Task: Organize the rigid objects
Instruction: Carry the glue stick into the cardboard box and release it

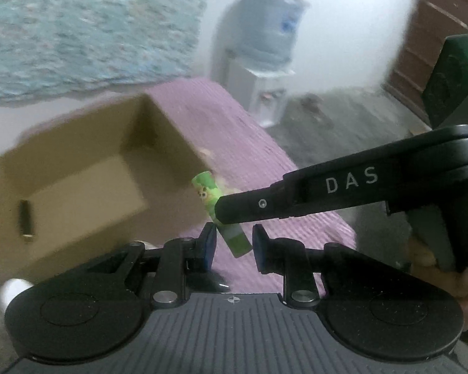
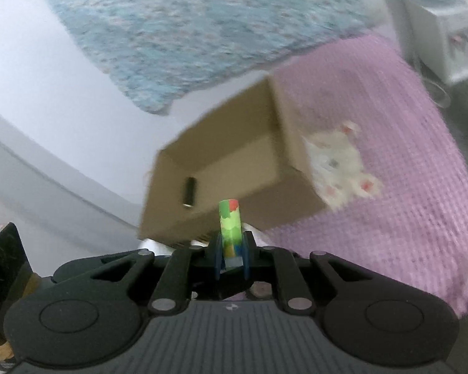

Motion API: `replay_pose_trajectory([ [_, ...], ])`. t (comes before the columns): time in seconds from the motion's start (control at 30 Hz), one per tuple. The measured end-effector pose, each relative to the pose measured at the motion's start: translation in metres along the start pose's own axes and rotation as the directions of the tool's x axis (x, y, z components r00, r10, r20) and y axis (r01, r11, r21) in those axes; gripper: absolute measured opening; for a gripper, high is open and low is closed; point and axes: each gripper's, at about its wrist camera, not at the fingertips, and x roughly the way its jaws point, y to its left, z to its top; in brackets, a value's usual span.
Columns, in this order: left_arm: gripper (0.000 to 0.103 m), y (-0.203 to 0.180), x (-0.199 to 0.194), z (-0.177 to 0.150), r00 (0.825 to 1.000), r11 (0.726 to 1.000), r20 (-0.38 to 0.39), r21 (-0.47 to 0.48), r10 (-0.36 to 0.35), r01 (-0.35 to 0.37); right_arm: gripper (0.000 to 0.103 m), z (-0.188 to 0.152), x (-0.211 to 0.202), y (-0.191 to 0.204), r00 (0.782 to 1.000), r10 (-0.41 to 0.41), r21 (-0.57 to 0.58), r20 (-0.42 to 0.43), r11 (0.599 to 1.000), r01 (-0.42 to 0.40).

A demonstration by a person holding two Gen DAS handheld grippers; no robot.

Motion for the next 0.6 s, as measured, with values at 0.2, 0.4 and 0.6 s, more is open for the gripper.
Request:
replay_pose_trajectory([
  [0.2, 0.024, 0.063, -0.017, 0.015, 0.993, 0.987, 0.023, -0.116, 0.116, -0.112, 0.014, 0.041, 0.061, 0.054, 0.994, 0.078, -0.109, -0.076, 0.99, -0.086],
  [0.4, 0.024, 0.124, 0.006, 0.014, 0.983, 0.958, -0.059, -0.222, 0.172, -0.181, 0.014, 0.076, 0.151, 0.076, 0.967, 0.102, -0.092, -0.233, 0.988, -0.127],
  [0.6, 0.027, 0.161, 0.026, 0.006, 0.964, 0.926, -0.131, -0.273, 0.233, -0.261, 0.014, 0.088, 0.227, 0.075, 0.924, 0.087, -0.037, -0.373, 0.993, -0.109],
])
